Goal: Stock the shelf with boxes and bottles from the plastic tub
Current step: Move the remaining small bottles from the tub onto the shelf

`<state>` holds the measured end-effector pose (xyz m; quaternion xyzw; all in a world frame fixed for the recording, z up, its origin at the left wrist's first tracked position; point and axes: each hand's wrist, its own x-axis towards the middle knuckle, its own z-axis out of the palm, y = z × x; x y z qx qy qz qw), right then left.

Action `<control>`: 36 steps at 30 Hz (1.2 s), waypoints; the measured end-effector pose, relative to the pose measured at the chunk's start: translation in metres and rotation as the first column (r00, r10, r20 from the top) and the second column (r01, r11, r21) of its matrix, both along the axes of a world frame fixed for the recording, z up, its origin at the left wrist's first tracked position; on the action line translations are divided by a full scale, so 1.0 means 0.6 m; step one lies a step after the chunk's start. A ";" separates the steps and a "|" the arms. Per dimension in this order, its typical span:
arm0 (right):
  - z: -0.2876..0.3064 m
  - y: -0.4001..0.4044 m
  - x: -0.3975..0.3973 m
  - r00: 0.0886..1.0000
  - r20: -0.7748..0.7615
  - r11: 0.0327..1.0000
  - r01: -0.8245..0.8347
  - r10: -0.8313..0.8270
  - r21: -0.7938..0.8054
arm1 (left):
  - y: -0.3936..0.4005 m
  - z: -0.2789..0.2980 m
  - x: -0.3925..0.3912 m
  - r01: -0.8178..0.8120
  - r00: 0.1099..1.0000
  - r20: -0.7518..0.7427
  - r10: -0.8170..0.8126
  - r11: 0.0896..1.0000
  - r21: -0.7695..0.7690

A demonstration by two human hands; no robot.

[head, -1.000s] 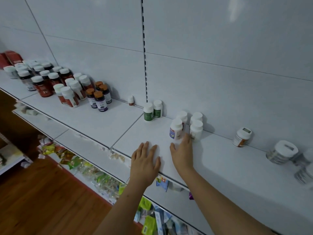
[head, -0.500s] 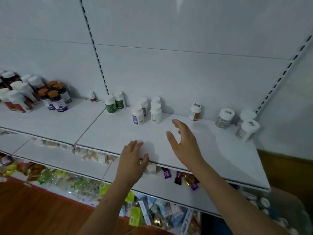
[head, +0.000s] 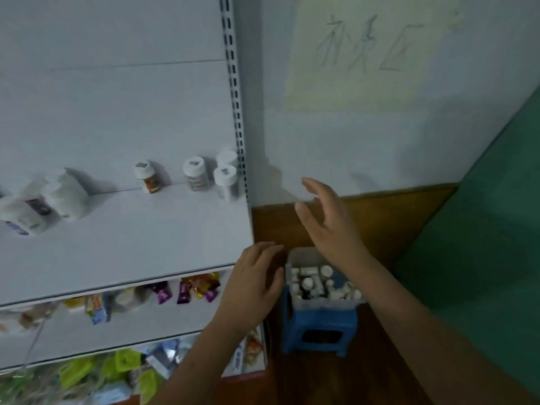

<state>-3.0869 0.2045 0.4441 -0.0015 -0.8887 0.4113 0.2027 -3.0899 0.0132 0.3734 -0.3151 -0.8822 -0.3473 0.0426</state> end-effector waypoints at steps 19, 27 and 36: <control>-0.233 0.420 0.042 0.851 0.471 0.970 0.235 -0.233 0.055 | 0.313 -0.273 -0.041 0.125 0.866 0.500 0.022 0.958 -0.258; -0.378 0.483 -0.095 0.677 0.718 0.979 0.203 -0.159 0.026 | 0.364 -0.435 -0.178 0.014 0.671 0.700 0.244 0.940 -0.341; -0.622 0.484 -0.174 0.516 0.853 0.996 0.083 -0.080 0.044 | 0.400 -0.608 -0.229 -0.112 0.550 0.701 0.454 0.872 -0.477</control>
